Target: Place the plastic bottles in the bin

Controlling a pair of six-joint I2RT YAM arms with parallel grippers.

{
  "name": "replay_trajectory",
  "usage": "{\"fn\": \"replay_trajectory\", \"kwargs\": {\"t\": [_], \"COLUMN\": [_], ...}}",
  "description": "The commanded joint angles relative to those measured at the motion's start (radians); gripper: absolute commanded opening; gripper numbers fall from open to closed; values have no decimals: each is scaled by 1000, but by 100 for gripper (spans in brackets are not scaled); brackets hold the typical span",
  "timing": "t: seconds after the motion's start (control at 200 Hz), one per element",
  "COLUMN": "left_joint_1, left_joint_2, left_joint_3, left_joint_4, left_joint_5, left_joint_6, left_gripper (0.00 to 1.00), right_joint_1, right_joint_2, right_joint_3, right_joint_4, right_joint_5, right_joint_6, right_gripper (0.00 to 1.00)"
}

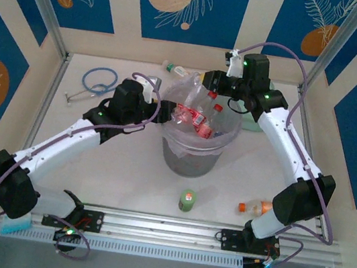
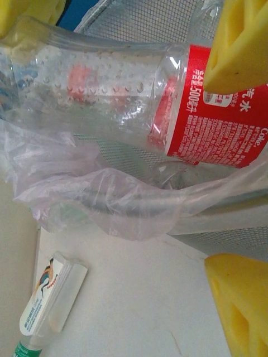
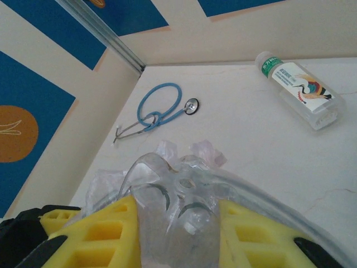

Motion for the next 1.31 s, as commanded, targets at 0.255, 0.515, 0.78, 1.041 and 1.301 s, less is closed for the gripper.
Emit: {"fn": "replay_trajectory", "kwargs": {"t": [0.255,0.515,0.78,1.041,1.301], "left_joint_1": [42,148,231,226,124], "left_joint_2": [-29,-26,83,53,-52], "left_joint_3": [150,195,205,139,192], "left_joint_4": [-74,-70,-12,101,-48], "left_joint_5": [-5,12,29,79,6], "left_joint_6": [80,47,-37,-96,61], "left_gripper": [84,90,94,94,94], "right_joint_1": [-10,-11,-22,-26,46], "right_joint_2": [-12,-46,-100,-211,-337], "right_joint_3": [60,148,160,173,115], "right_joint_4": [-415,-473,-482,-491,-474], "right_joint_5": [6,33,55,67,89], "right_joint_6": [-29,-62,-74,-86,-93], "right_gripper": [46,70,71,71,70]}}
